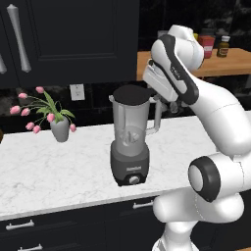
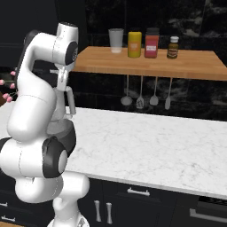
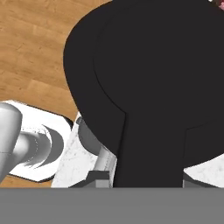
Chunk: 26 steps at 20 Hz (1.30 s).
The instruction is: Close the lid blender by securely placing the lid on top.
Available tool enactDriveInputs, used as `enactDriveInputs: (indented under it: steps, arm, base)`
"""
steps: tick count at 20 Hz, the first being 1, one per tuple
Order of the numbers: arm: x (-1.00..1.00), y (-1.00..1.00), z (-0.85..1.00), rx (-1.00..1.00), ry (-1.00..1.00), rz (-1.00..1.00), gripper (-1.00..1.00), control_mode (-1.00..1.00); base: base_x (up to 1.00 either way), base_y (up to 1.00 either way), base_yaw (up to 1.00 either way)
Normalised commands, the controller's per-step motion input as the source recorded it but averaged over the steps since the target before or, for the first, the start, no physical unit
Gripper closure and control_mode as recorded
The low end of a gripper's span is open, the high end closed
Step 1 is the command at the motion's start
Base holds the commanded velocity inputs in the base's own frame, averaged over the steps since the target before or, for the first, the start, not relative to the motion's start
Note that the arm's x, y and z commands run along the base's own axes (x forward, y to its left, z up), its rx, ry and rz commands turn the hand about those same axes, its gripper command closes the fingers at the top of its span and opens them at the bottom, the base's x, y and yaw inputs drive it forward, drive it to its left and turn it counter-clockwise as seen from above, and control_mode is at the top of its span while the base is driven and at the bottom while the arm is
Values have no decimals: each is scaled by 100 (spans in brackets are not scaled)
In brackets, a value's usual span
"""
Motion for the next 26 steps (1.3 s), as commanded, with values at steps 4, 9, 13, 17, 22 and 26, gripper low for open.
enactDriveInputs:
  steps: [4,9,13,17,22,26]
  arm:
    - [4,2,-21,0,3,6,100,-100]
    - [0,17,-30,0,1,2,-100,-100]
    - [0,8,-18,0,0,0,-100,-100]
    - [0,0,-3,0,0,0,-100,-100]
    - [0,0,0,0,-3,0,-100,-100]
    - [0,0,0,0,-2,0,-100,-100]
  base:
    - [0,0,0]
    - [0,0,0]
    - [0,0,0]
    - [0,0,0]
    - [0,0,0]
    - [0,0,0]
